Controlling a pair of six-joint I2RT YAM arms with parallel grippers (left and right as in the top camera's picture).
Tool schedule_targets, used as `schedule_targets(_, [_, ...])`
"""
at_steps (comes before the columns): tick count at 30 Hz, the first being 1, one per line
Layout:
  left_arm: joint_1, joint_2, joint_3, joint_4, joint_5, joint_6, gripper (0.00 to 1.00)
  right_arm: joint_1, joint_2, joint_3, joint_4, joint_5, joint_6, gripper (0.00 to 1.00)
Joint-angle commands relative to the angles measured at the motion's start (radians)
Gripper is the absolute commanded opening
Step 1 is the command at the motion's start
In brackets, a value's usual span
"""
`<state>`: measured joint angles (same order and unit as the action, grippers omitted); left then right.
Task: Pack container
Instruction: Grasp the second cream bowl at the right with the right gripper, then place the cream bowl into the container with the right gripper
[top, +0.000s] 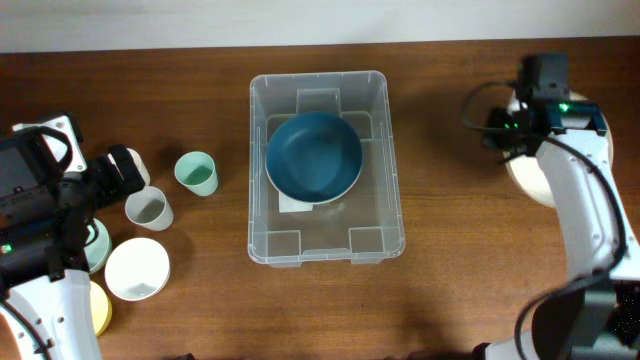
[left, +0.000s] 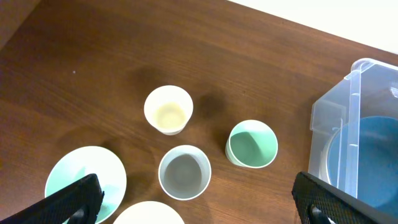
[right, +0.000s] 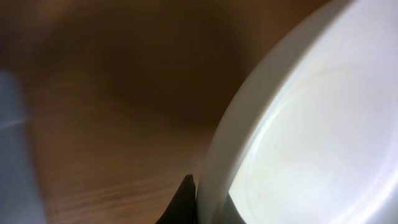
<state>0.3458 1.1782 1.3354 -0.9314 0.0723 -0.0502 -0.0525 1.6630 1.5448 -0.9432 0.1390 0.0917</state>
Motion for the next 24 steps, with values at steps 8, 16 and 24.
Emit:
schedule_targets(8, [0.006, 0.002, 0.01, 0.002, 0.011, -0.01, 0.99, 0.49, -0.066, 0.112, -0.047, -0.057, -0.812, 0.04])
schedule_targets(16, [0.006, 0.002, 0.01, 0.002, 0.011, -0.01, 0.99, 0.731, 0.025, 0.11, -0.018, -0.061, -0.994, 0.04])
schedule_targets(24, [0.006, 0.002, 0.01, 0.0, 0.011, -0.01, 0.99, 0.731, 0.227, 0.109, 0.015, -0.128, -0.993, 0.04])
